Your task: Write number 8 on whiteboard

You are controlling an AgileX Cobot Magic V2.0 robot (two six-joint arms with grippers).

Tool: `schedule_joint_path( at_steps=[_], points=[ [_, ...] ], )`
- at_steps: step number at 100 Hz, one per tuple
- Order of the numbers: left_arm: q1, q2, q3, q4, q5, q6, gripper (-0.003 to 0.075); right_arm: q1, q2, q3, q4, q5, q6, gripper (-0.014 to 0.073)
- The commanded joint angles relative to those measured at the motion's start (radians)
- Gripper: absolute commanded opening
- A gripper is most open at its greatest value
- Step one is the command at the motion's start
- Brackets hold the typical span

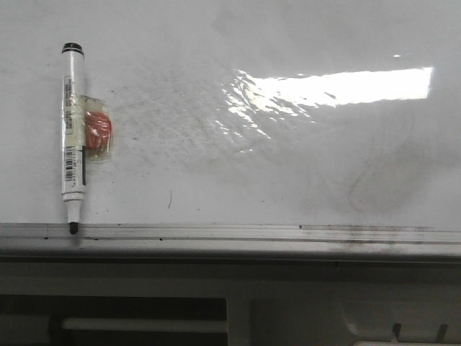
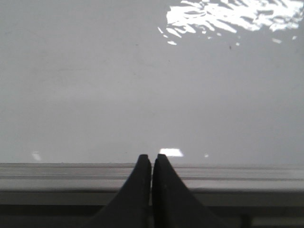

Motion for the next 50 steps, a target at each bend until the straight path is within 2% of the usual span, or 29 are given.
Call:
schedule_joint_path(
  at_steps=[1, 6, 14, 23, 31, 39, 50],
  points=[
    [0.002, -0.017, 0.040, -0.221, -0.147, -0.011, -0.0020, -0.004, -0.024, 0.011, 0.147, -0.136, 0.002, -0.0064],
    [0.002, -0.017, 0.040, -0.422, -0.187, -0.011, -0.0020, -0.004, -0.024, 0.011, 0.165, -0.132, 0.002, -0.0064],
    [0.002, -0.017, 0.040, -0.642, -0.235, -0.011, -0.0020, -0.004, -0.024, 0.009, 0.175, -0.134, 0.002, -0.0064],
    [0.002, -0.017, 0.040, -0.781, -0.280, -0.011, -0.0020, -0.004, -0.024, 0.005, 0.223, -0.154, 0.008, -0.0064],
    [0.002, -0.017, 0.038, -0.908, -0.251, -0.011, -0.0020, -0.004, -0.024, -0.022, 0.269, -0.152, 0.010, -0.0063],
    [0.002, -0.016, 0.029, -0.951, -0.223, -0.011, -0.0020, -0.004, -0.022, -0.073, 0.269, -0.097, 0.010, -0.0062],
    [0.000, -0.006, -0.038, -0.875, -0.092, 0.057, -0.0021, -0.004, 0.004, -0.189, 0.202, 0.068, 0.008, -0.0050]
  ],
)
